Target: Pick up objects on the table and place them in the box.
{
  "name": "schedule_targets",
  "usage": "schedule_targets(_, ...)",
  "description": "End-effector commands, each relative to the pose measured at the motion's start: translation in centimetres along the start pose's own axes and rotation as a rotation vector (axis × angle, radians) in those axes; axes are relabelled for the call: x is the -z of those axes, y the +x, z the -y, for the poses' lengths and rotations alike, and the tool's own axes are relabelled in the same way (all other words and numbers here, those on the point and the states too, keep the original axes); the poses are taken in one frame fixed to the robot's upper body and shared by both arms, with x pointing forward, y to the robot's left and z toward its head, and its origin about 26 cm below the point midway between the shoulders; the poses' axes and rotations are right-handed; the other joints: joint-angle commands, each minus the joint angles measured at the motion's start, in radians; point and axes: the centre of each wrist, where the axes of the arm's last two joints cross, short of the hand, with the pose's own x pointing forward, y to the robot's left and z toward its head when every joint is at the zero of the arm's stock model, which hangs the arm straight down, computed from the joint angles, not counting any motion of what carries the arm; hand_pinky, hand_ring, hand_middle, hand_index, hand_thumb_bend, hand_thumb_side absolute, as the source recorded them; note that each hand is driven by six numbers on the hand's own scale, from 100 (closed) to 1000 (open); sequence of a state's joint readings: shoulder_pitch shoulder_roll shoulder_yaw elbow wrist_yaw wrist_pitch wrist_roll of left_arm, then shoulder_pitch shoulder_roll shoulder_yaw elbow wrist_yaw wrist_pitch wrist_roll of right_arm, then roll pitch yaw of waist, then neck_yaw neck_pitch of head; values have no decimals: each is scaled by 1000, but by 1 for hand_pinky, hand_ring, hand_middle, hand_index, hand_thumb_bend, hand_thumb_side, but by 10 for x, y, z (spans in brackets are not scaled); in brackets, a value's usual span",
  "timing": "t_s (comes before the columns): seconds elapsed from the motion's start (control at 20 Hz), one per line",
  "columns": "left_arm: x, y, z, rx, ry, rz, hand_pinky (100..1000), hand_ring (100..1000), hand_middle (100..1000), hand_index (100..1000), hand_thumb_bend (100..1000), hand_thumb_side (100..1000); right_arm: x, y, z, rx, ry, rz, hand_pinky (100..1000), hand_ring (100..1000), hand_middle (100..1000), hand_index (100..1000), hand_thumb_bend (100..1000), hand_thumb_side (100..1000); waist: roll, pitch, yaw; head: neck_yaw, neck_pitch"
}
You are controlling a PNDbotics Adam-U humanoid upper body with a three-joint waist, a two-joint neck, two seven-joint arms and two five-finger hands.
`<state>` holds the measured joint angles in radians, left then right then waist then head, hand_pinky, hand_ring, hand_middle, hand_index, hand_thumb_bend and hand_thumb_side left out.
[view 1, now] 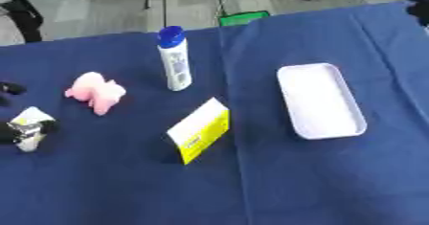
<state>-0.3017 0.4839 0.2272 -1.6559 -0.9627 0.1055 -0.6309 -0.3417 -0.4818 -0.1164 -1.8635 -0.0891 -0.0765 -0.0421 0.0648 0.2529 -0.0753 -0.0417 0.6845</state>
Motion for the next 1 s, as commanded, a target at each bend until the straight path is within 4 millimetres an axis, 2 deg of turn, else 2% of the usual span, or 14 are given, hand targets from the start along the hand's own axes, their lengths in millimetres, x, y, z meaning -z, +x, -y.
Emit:
schedule_targets(0.05, -7, -9, -17, 68, 59, -136, 718, 779, 816, 882, 904, 614, 3, 5, 6, -28, 3, 20, 835, 834, 862, 850, 439, 474, 1, -35, 0, -8, -10)
schedule_targets(0.25, -10, -11, -13, 75, 119, -242, 718, 776, 813, 879, 891, 598, 4, 5, 6, -27, 1, 21, 835, 834, 862, 850, 439, 474, 2, -36, 3, -13, -11)
schedule_targets(0.45, -7, -15, -3, 59, 125, -278, 720, 778, 814, 878, 886, 592, 3, 5, 6, -25, 1, 20, 835, 834, 862, 850, 440, 474, 2, -36, 3, -16, -12)
schedule_targets(0.7, 5, -22, 10, 7, 69, -276, 717, 778, 816, 875, 880, 593, 4, 5, 6, -23, -1, 22, 836, 834, 862, 851, 442, 474, -1, -34, -1, -19, -13)
schedule_targets(1.0, 21, -28, 15, -33, 77, -304, 711, 768, 808, 864, 872, 586, 4, 6, 5, -19, 0, 24, 836, 833, 862, 851, 443, 474, -5, -31, -8, -17, -15)
